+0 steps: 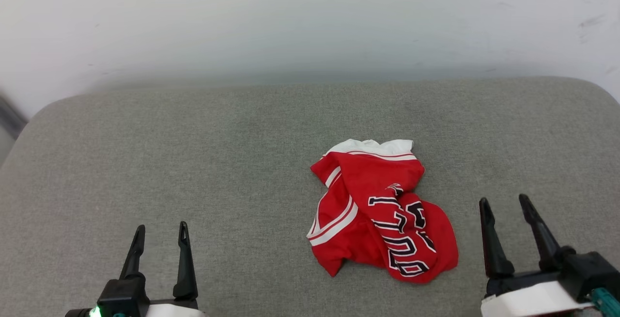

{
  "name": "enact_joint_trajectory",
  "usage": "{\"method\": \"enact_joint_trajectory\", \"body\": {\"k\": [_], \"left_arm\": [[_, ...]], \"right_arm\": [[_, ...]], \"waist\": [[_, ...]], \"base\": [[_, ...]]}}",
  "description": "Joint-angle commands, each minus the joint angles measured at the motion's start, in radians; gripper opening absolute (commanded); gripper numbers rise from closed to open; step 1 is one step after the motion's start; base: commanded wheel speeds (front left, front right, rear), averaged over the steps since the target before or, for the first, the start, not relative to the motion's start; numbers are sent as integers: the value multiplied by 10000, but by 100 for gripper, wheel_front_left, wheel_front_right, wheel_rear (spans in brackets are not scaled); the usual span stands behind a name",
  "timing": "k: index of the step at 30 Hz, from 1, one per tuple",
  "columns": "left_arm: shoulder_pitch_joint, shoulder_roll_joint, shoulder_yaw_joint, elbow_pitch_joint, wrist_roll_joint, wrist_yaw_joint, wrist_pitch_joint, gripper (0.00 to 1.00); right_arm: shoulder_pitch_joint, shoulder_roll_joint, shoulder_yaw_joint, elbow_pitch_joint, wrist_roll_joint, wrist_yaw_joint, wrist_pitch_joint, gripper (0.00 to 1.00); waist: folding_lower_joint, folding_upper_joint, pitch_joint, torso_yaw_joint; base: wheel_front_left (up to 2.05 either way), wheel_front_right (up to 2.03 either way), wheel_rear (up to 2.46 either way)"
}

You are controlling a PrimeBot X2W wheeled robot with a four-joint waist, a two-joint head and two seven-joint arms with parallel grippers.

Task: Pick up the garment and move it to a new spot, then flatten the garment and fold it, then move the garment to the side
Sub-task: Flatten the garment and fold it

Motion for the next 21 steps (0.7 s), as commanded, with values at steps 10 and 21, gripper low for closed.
{"method": "enact_joint_trajectory", "body": {"k": [10, 21], "left_arm": [[-467, -278, 107, -152, 237, -208, -26, 100], [-1250, -425, 53, -388, 232, -294, -26, 100]], "right_arm": [[-3274, -176, 198, -682, -846, -1, -21, 100], [-8252, -2910, 3821, 2624, 659, -3, 1652, 100]], "waist": [[1, 0, 700, 147], [1, 0, 1845, 529]], "base": [[0, 0, 0], [0, 0, 0]]}}
